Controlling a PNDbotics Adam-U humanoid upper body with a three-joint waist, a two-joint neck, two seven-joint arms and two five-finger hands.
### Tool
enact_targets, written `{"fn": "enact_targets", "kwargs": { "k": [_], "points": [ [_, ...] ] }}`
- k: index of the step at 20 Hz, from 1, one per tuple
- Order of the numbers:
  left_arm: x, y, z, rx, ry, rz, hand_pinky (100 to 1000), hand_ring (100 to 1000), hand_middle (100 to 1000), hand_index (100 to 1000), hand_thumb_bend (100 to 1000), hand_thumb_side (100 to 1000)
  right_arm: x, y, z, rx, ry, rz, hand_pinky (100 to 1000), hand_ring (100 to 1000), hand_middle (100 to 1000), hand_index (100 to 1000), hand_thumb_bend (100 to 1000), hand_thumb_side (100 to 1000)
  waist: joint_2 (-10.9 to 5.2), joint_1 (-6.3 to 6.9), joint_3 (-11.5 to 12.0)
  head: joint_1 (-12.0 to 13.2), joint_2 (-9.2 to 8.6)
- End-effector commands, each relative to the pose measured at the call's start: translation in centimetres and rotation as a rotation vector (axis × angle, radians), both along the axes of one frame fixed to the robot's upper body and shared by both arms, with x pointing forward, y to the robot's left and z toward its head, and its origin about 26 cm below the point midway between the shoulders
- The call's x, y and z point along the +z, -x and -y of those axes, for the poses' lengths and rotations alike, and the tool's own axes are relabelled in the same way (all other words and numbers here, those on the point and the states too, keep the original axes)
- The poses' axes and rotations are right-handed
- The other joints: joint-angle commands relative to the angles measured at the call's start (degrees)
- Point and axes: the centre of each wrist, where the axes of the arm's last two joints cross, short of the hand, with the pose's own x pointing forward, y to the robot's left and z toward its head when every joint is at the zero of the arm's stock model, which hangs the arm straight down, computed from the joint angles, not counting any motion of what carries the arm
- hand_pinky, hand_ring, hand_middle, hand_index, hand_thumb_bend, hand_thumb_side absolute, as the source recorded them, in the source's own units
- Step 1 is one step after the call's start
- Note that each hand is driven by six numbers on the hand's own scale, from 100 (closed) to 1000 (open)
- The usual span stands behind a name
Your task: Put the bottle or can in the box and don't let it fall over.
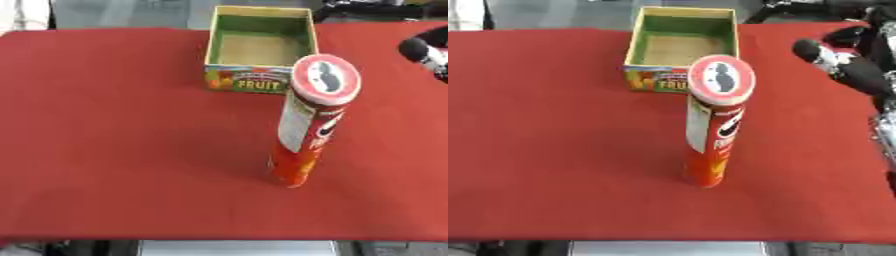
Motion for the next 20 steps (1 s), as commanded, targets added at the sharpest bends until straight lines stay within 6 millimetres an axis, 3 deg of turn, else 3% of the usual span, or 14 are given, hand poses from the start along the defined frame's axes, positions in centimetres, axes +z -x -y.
{"fn": "enact_targets", "kwargs": {
  "k": [1,20],
  "points": [
    [1.0,0.0,-0.5,0.006,-0.033,0.02,714,806,746,784,456,755,0.9,0.2,0.5,0.008,0.017,0.025,730,659,788,817,1000,541,-0.76,0.02,-0.1,0.0,0.12],
    [0.8,0.1,-0.5,0.002,-0.031,0.01,715,807,747,785,456,756,-2.0,1.0,1.7,0.174,0.047,-0.075,739,717,842,856,1000,541,-0.75,0.79,-0.8,0.2,-0.22]
  ]
}}
